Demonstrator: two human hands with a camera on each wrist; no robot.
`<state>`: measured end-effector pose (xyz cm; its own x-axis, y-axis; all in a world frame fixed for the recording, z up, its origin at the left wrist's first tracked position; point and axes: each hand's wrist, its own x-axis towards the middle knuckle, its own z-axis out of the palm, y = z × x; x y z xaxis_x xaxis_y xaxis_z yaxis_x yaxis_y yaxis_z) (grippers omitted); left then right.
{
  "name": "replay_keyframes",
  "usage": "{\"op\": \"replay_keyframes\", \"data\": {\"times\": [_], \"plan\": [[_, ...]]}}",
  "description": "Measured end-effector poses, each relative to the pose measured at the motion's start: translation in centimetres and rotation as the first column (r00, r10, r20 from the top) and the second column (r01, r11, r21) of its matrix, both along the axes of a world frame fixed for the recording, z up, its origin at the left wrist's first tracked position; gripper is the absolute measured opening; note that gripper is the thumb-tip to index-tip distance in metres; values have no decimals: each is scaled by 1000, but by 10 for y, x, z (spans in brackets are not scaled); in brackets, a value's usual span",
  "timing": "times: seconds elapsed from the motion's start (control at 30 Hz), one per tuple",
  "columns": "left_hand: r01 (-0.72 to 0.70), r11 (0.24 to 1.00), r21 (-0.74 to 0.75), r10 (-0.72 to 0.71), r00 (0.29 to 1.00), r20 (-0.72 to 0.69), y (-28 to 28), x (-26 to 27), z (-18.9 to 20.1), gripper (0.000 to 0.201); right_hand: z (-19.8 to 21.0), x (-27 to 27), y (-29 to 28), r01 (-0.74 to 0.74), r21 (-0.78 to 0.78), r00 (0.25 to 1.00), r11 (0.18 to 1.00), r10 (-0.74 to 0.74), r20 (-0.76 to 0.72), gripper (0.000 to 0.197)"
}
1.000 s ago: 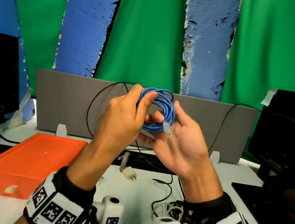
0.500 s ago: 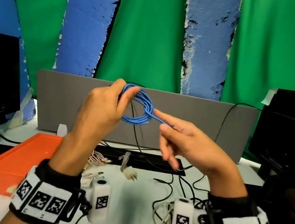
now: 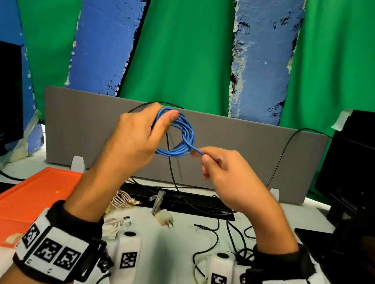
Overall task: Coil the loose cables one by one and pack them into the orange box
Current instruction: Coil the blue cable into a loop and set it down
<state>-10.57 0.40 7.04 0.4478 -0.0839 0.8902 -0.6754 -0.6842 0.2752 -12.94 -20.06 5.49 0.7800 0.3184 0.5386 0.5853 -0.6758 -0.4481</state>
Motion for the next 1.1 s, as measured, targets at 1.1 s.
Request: {"op": "replay_keyframes", "data": {"times": [1.1], "plan": [[371, 926, -74, -290, 573, -767, 3, -6, -2, 48, -9, 0, 17, 84, -72, 993, 994, -77, 88, 19]]}}
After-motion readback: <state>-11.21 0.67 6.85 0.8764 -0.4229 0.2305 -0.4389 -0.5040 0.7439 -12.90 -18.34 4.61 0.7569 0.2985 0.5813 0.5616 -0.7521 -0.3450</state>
